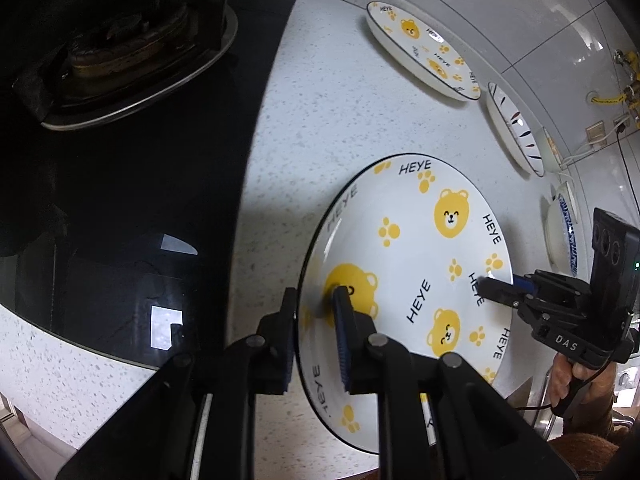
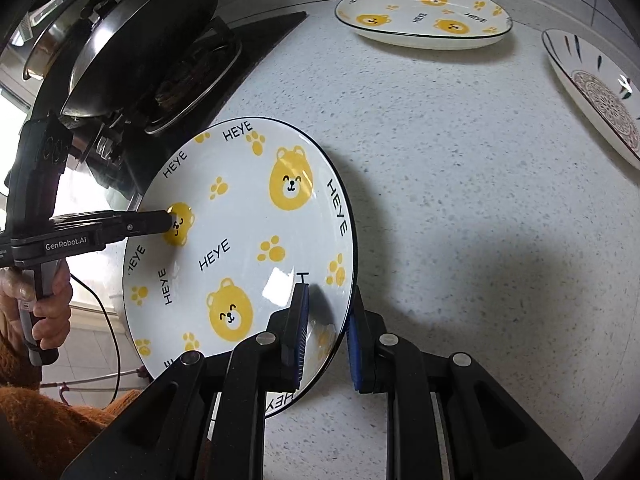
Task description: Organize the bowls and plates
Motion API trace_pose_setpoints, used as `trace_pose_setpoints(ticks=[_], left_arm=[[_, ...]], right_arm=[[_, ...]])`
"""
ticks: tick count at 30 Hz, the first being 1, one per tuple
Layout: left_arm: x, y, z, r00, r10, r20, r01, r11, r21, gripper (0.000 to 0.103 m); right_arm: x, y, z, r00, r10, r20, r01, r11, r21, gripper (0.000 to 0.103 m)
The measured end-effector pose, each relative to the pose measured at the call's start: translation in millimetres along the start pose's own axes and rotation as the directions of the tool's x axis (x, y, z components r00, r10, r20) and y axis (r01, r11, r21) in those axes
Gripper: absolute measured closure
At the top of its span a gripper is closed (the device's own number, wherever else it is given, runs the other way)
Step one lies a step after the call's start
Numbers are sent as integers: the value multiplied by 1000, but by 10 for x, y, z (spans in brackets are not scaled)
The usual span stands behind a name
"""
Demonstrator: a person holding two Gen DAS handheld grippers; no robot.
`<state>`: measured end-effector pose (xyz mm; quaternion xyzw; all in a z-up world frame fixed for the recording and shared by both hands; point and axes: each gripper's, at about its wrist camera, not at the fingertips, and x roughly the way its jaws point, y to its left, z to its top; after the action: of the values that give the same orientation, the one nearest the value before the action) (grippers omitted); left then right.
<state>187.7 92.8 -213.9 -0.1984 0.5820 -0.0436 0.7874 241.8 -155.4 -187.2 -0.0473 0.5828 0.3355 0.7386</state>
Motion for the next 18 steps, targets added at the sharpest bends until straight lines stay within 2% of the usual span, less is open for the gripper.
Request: trace_pose_setpoints(ticks=[7, 10, 14, 18], left_arm=[[-57, 6, -45, 1000, 18, 7, -18, 1000, 19, 86], [-123, -22, -34, 997, 68, 36, -70, 996, 50, 86], [-260, -12, 7, 995, 80, 63, -82, 996, 40, 87], [-485, -146, 71, 986, 104, 129, -113, 991, 64, 87]], right_arm=[[23, -23, 17, 1000, 14, -13, -14, 1000, 7, 87], [-18, -25, 21, 1000, 5, -4, -5, 1000, 2, 87], [-143, -62, 31, 999, 5, 31, -5, 1000, 12, 87], [-306, -101, 31, 998, -5, 69, 5, 1000, 9, 86]])
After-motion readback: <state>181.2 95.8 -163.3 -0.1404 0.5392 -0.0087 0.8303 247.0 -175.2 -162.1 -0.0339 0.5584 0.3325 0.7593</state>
